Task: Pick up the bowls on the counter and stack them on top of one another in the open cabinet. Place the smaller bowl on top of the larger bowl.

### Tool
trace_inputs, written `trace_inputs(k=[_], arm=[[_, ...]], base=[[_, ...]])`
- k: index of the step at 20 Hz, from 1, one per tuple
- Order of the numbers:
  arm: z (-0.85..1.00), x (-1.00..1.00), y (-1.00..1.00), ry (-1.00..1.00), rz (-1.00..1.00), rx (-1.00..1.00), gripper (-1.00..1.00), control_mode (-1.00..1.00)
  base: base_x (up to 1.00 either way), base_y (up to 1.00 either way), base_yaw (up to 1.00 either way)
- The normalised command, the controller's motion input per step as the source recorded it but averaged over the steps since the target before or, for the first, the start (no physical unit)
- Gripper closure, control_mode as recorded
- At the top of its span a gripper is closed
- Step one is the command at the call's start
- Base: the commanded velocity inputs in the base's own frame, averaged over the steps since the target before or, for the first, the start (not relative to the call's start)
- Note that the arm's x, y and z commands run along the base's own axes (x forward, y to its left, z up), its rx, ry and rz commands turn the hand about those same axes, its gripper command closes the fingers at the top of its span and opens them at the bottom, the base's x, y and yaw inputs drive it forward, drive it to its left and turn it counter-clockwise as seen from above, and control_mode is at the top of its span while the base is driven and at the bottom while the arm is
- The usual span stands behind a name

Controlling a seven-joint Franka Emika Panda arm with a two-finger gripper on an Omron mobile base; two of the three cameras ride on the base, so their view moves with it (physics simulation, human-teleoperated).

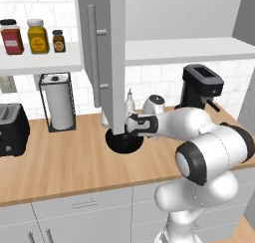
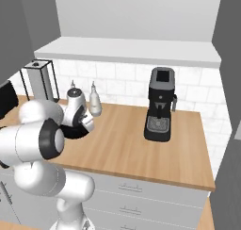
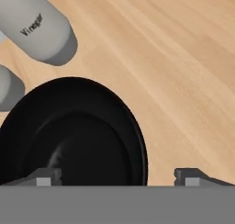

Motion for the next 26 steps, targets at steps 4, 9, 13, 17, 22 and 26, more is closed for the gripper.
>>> trace_inputs(k=[4,9,13,17,22,26], arm=[[-0.03,0.0,-0.13,0.0,0.01,0.0,-1.0,-1.0],[-0.28,0.0,0.0,0.04,0.01,0.0,-1.0,-1.0],[-0.37,0.0,0.01,0.05,0.01,0.0,-1.0,-1.0],[-0.16,0.0,0.02,0.0,0.03,0.0,-1.0,-1.0],[-0.29,0.01,0.04,0.02,0.03,0.0,-1.0,-1.0],[-0.39,0.05,0.16,0.05,0.02,0.0,-1.0,-1.0]], base=[[0.0,0.0,0.0],[0.0,0.0,0.0],[0.0,0.0,0.0],[0.0,0.0,0.0],[0.0,0.0,0.0],[0.0,0.0,0.0]])
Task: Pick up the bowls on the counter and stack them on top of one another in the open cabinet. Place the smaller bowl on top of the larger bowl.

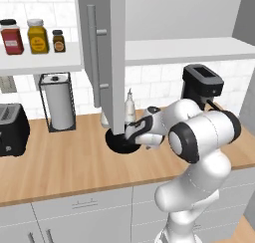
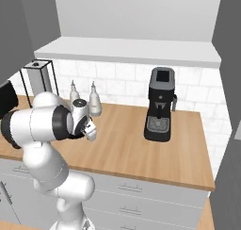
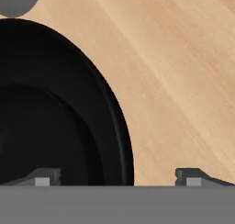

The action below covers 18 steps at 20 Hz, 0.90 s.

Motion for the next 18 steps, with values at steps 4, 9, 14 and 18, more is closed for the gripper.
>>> trace_inputs(k=[4,9,14,18], arm=[[-0.13,0.01,0.21,-0.01,0.01,0.0,1.0,-1.0],[0.0,0.0,0.03,0.0,0.0,0.0,1.0,-1.0],[0.09,-0.15,-0.02,0.02,0.0,0.01,1.0,-1.0],[0.62,-0.49,-0.29,-0.04,-0.01,0.08,1.0,-1.0]], base=[[0.0,0.0,0.0],[0.0,0.0,0.0],[0.0,0.0,0.0],[0.0,0.0,0.0]])
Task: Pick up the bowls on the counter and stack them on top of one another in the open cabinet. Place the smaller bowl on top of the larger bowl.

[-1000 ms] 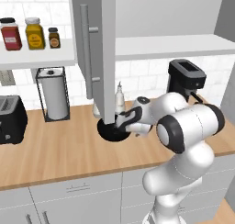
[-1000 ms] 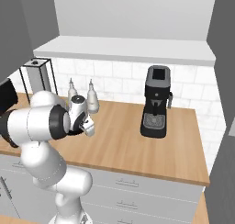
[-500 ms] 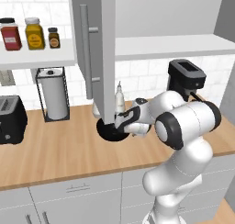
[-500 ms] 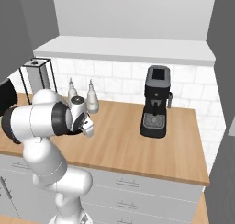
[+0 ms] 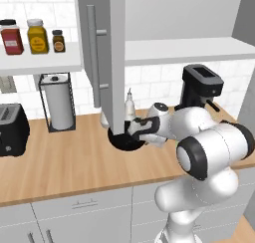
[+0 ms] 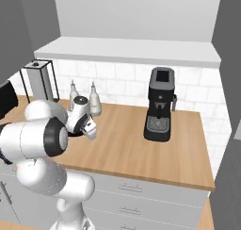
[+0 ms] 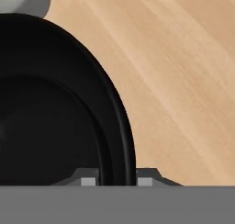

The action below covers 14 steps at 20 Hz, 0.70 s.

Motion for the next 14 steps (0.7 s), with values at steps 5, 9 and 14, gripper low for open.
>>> trace_inputs(k=[5,9,14], arm=[[0.87,-0.74,-0.52,-0.05,-0.14,0.08,1.0,-1.0],[0.95,-0.67,-0.54,0.0,-0.2,0.03,1.0,-1.0],[1.0,-0.56,-0.58,0.0,-0.16,0.0,1.0,-1.0]], base=[[0.0,0.0,0.0],[0.0,0.0,0.0],[0.0,0.0,0.0]])
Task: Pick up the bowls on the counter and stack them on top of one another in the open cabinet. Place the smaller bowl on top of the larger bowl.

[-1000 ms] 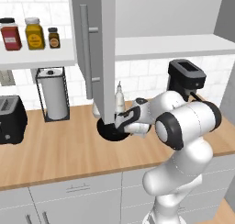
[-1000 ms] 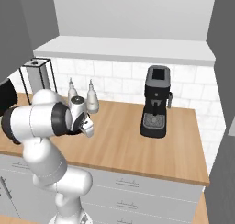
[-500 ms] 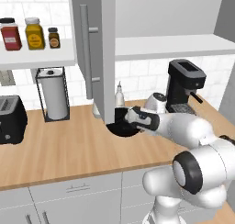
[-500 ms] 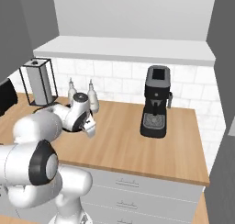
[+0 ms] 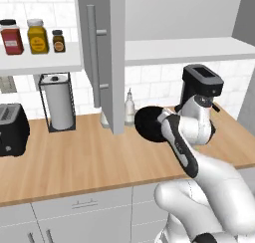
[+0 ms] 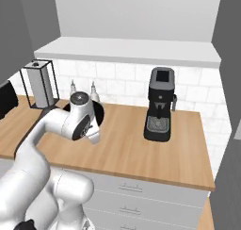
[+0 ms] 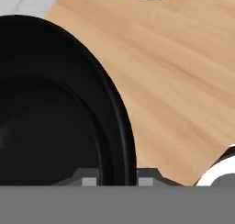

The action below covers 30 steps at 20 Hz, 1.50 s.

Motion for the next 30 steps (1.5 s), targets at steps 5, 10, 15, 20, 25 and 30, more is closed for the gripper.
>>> trace_inputs(k=[5,10,15,20,25,30], arm=[[1.0,-0.49,-0.45,-0.03,-0.05,0.04,1.0,-1.0],[1.0,-0.42,-0.1,0.0,-0.02,0.01,1.0,-1.0],[1.0,-0.36,-0.27,-0.07,0.0,0.01,1.0,-1.0],[0.97,-0.11,-0.2,-0.23,-0.03,0.02,1.0,-1.0],[0.97,0.07,-0.05,-0.35,-0.04,0.05,1.0,-1.0],[0.74,0.43,0.0,-0.09,-0.07,0.01,1.0,-1.0]], base=[[0.0,0.0,0.0],[0.0,0.0,0.0],[0.0,0.0,0.0],[0.0,0.0,0.0],[0.0,0.0,0.0],[0.0,0.0,0.0]])
